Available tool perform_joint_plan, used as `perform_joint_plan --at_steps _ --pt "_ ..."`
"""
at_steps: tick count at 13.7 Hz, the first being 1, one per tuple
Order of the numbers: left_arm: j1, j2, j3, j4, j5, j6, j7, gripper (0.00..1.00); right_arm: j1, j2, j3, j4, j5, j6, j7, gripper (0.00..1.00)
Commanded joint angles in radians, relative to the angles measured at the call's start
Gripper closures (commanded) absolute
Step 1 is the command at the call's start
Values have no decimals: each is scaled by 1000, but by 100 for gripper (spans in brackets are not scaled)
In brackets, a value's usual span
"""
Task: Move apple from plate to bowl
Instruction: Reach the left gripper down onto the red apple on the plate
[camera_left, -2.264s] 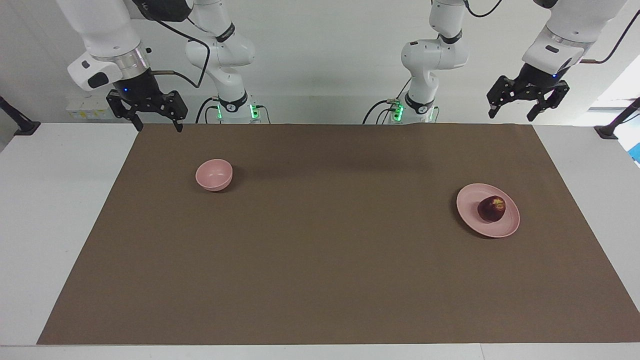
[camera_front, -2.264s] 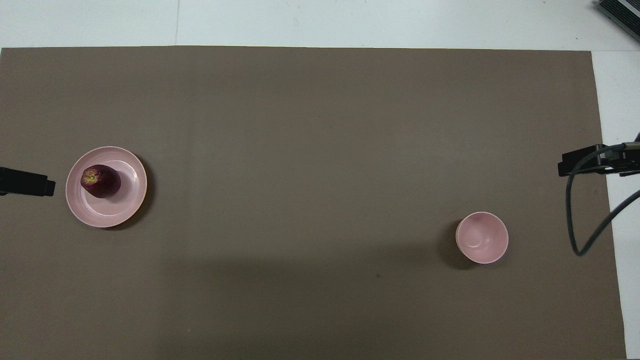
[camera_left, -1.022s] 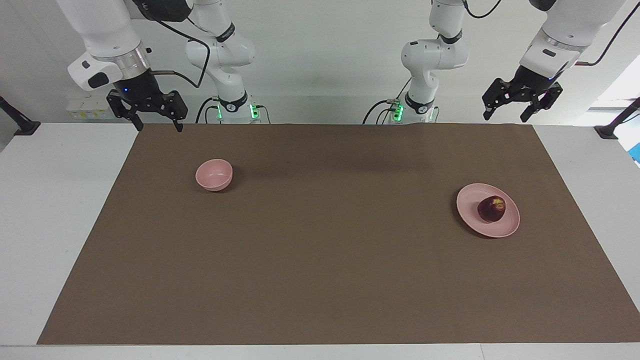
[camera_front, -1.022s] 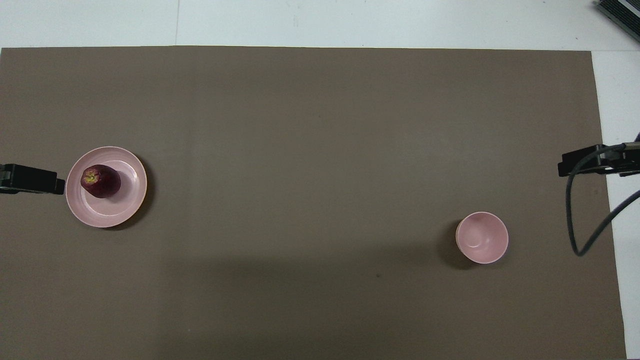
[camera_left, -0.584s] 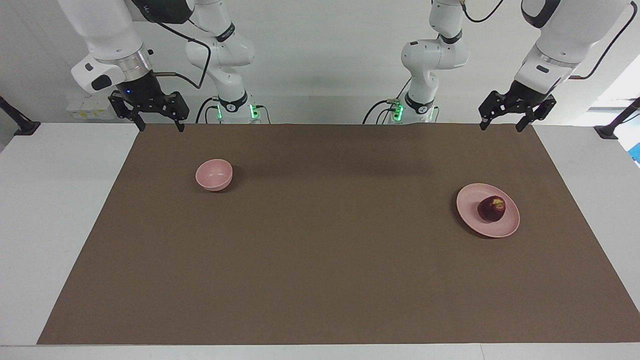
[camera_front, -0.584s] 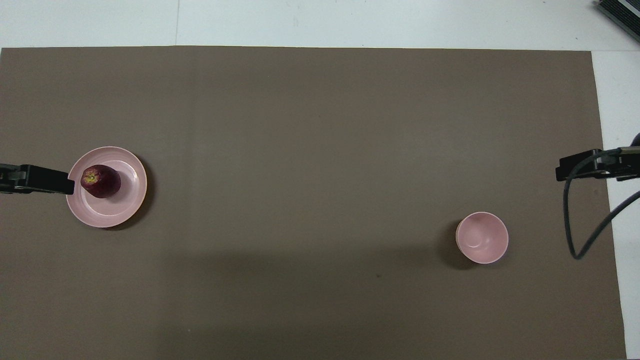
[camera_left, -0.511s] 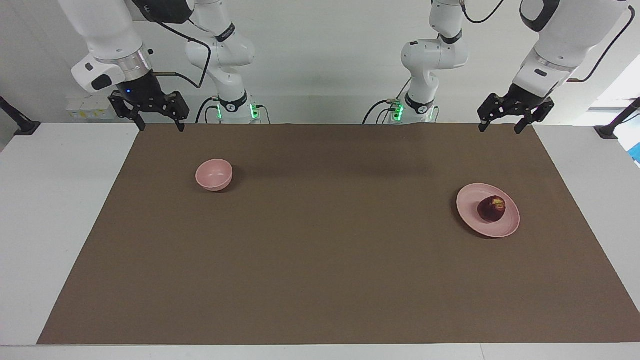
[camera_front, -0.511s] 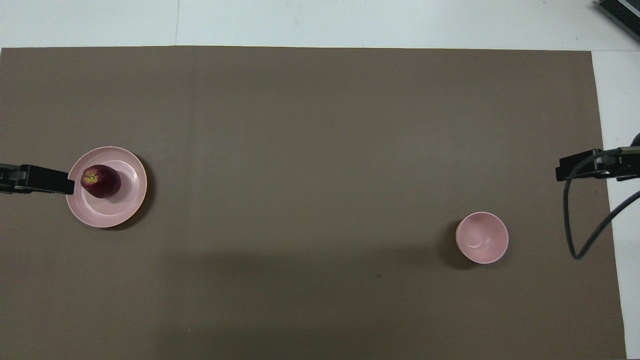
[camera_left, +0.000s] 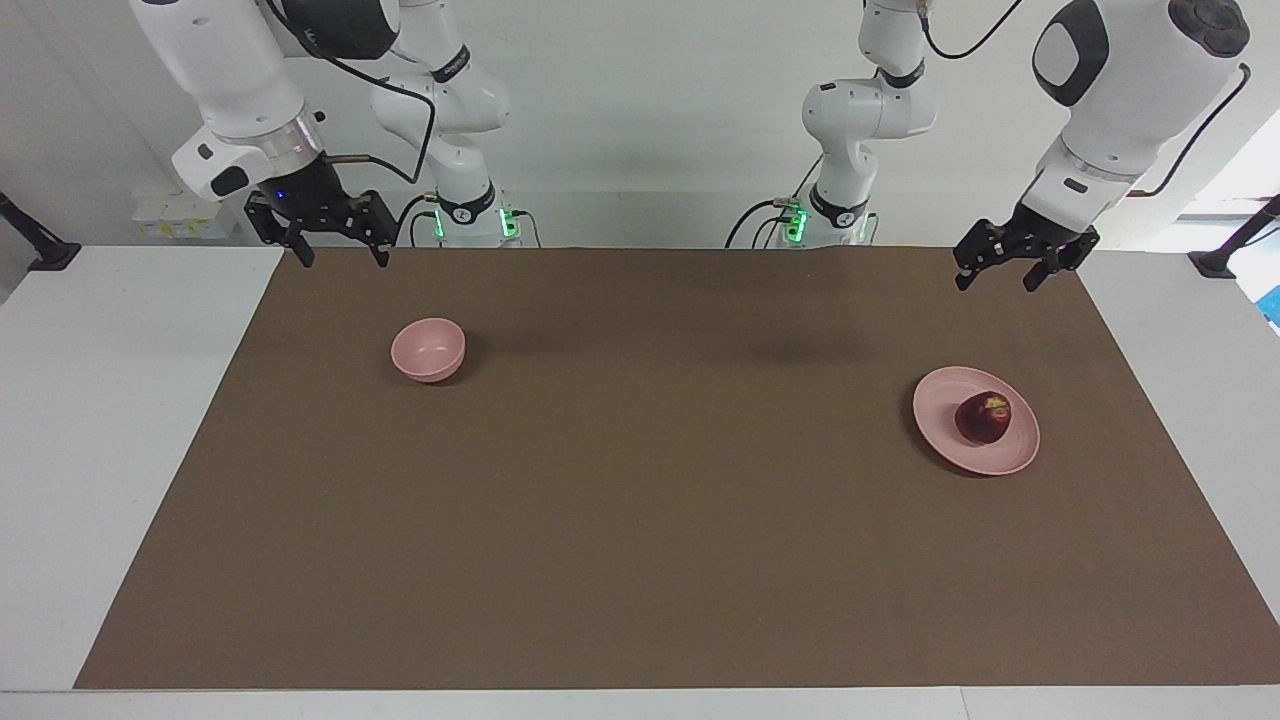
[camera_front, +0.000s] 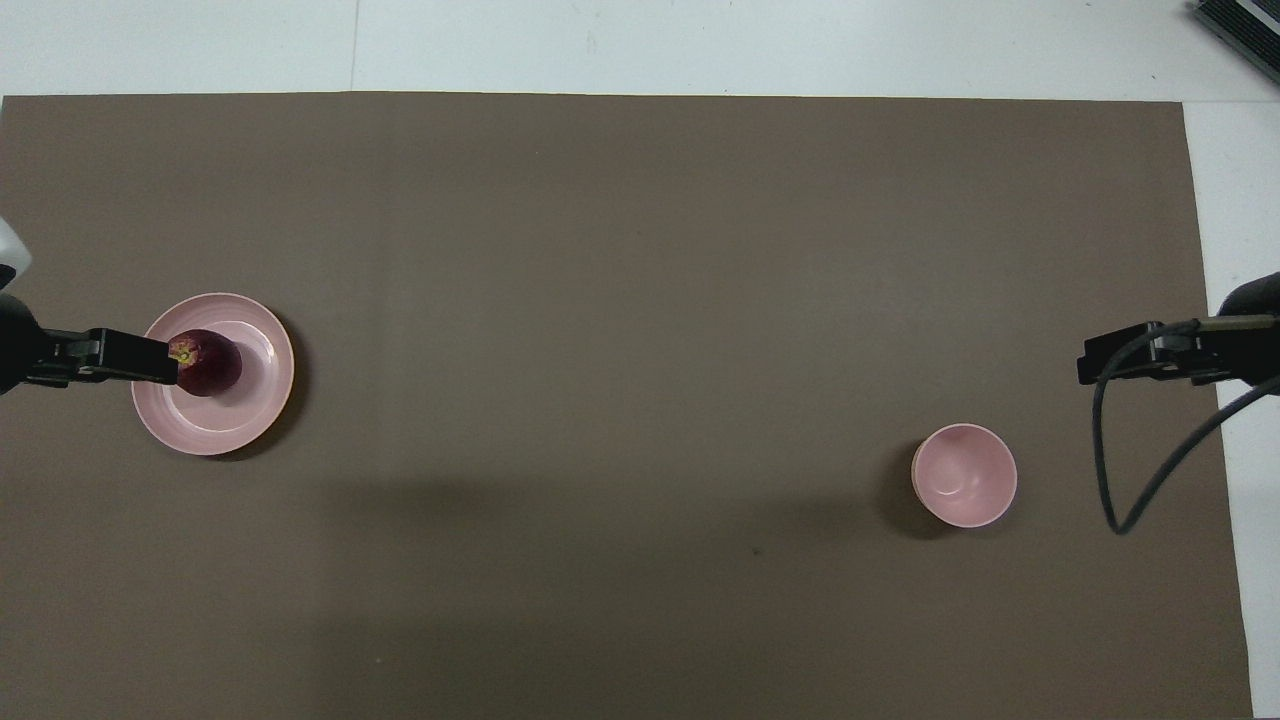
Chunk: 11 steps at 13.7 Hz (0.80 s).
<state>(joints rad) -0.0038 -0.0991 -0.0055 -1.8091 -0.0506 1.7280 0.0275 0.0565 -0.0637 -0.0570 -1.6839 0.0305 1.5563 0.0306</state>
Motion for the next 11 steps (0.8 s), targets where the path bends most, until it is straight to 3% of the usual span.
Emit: perform_joint_plan --at_steps 1,7,9,11 --pt "44 24 -2 -44 -9 125 9 0 -4 -38 6 -65 35 48 26 0" --pt "131 205 -2 -74 -9 348 103 0 -11 -25 5 -91 141 60 23 0" --pt "127 269 -2 -157 -9 479 103 0 -6 -21 5 -94 154 60 23 0" --pt "136 269 -2 -229 -9 583 109 0 -6 -9 5 -97 199 56 23 0"
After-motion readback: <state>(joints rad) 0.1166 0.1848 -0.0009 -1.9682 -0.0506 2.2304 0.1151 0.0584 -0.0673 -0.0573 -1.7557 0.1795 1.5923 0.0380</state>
